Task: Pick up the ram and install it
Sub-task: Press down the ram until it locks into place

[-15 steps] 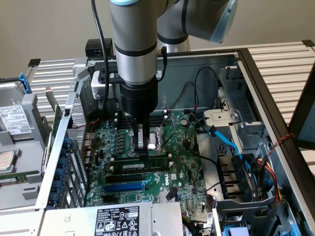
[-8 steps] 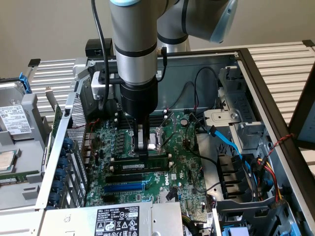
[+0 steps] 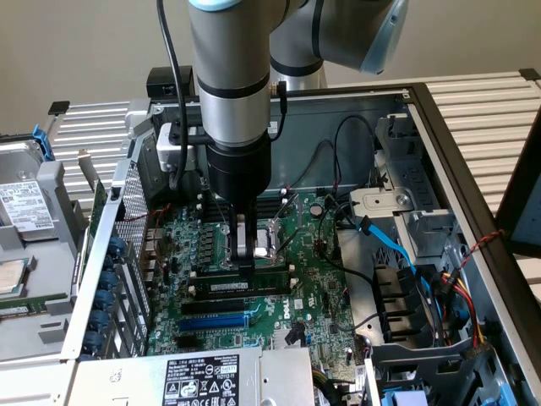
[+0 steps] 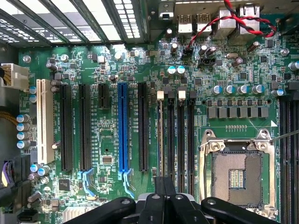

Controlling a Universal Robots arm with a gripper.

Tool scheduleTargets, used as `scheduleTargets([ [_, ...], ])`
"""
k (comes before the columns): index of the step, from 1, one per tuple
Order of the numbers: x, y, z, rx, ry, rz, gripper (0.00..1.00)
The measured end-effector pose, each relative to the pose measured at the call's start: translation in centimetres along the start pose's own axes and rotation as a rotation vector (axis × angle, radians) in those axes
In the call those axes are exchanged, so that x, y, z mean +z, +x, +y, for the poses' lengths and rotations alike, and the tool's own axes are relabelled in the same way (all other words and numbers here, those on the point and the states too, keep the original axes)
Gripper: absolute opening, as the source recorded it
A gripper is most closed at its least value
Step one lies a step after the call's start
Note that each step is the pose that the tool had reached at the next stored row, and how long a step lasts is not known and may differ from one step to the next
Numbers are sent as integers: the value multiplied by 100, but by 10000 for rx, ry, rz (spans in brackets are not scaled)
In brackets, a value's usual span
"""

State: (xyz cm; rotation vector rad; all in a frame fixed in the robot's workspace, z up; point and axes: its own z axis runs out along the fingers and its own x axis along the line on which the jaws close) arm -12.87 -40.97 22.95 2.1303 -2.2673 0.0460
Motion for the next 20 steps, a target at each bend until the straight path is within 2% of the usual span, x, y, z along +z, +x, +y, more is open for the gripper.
scheduleTargets([
  [20, 1, 16, -1, 0, 0, 0, 10],
])
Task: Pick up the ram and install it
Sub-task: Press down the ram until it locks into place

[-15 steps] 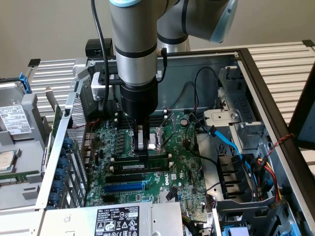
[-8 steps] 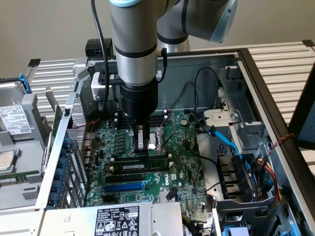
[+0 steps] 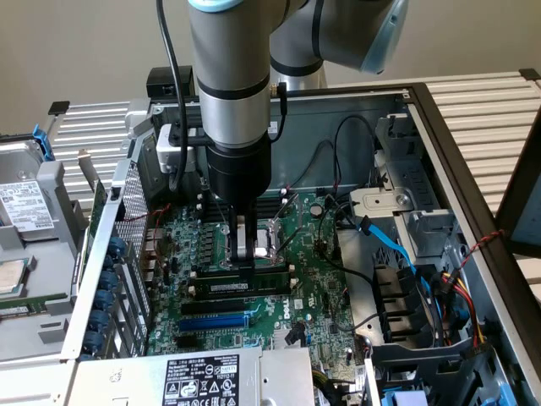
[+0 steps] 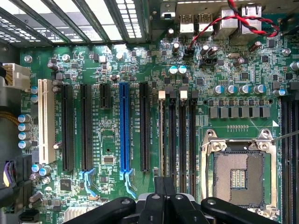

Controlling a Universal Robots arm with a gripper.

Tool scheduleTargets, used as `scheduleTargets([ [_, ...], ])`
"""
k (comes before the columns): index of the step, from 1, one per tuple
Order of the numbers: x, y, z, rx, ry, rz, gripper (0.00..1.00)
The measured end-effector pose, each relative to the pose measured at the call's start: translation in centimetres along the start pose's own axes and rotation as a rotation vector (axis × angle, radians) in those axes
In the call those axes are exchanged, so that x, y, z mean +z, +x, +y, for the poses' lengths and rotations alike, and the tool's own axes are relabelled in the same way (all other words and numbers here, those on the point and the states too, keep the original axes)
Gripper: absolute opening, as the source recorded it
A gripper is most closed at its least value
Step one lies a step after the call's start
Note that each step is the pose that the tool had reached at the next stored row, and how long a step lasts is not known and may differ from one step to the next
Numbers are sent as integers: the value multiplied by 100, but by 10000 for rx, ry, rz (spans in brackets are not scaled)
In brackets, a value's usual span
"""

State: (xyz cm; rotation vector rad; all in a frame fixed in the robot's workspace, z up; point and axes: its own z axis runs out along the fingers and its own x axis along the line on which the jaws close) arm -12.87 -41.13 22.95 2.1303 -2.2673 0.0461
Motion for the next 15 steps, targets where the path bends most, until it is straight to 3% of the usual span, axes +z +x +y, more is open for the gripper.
scheduleTargets([
  [15, 29, -1, 0, 1, 26, 3, 10],
])
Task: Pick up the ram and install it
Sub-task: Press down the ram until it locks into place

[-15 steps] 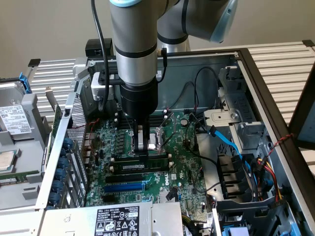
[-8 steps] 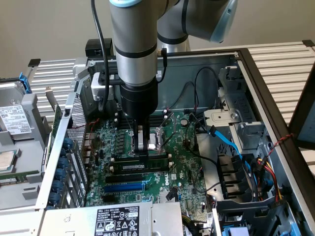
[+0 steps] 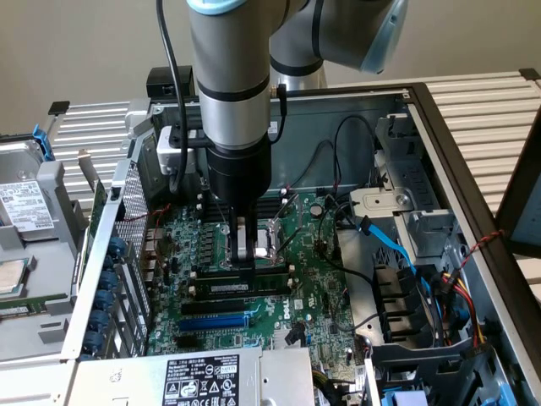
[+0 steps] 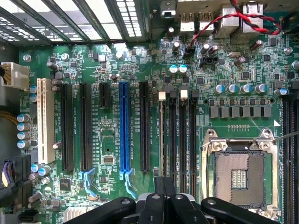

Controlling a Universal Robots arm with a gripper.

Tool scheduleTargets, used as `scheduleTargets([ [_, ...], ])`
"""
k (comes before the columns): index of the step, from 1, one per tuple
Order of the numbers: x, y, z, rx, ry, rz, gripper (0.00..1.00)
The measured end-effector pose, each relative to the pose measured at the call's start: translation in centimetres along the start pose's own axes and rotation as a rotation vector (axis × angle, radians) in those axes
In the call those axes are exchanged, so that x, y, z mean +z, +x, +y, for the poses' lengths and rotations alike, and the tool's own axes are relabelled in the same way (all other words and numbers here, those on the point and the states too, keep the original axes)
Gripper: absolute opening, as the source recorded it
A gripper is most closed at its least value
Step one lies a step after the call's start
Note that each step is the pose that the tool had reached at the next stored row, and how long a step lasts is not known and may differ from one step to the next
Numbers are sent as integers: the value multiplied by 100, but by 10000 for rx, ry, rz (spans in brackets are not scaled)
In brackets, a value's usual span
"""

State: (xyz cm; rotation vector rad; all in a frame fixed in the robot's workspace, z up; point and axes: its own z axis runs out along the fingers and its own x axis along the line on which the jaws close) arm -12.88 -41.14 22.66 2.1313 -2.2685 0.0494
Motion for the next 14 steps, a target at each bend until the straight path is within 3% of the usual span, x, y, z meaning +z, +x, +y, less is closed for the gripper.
scheduleTargets([
  [5, 25, -1, 1, 3, 41, 7, 10],
  [14, 27, -2, 0, 2, 45, 3, 10],
])
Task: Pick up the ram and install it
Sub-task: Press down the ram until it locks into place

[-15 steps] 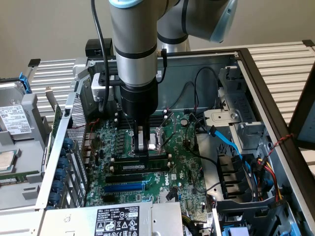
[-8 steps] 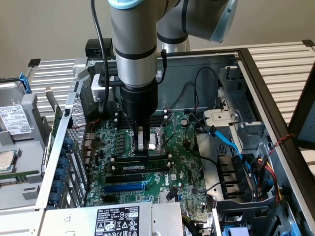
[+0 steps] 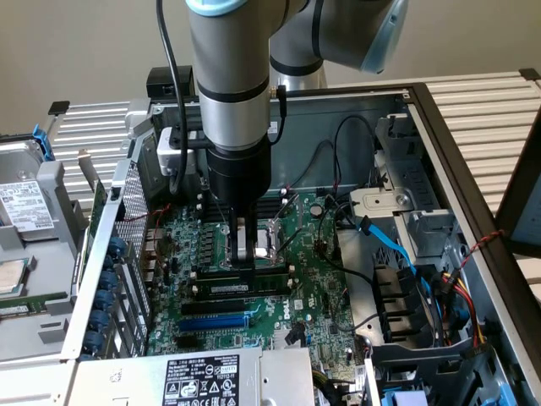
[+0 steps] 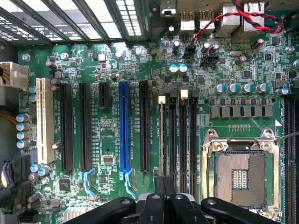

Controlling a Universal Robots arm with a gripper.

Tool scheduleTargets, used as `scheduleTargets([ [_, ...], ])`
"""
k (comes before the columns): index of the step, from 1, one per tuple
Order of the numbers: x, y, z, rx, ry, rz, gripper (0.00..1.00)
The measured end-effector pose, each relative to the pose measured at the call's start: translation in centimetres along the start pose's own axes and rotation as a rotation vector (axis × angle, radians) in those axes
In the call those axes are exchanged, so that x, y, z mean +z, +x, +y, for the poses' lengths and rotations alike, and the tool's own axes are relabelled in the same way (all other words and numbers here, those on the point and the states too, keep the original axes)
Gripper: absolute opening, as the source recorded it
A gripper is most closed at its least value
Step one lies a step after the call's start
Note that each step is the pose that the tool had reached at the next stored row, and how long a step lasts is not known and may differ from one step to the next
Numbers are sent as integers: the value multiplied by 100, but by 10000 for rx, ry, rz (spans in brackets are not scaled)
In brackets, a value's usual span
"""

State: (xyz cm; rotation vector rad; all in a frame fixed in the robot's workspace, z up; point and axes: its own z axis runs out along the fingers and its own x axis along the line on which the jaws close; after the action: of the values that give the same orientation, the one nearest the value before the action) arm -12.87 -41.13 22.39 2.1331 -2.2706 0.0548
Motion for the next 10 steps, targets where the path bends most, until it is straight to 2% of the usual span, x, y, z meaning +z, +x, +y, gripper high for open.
scheduleTargets([
  [4, -9, 0, 0, 1, 3, -6, 10],
  [6, -42, -3, -6, -2, 33, -30, 10],
  [8, -95, 4, -2, -2, 8, -4, 10],
  [10, -125, 5, -1, 1, 10, -6, 10],
])
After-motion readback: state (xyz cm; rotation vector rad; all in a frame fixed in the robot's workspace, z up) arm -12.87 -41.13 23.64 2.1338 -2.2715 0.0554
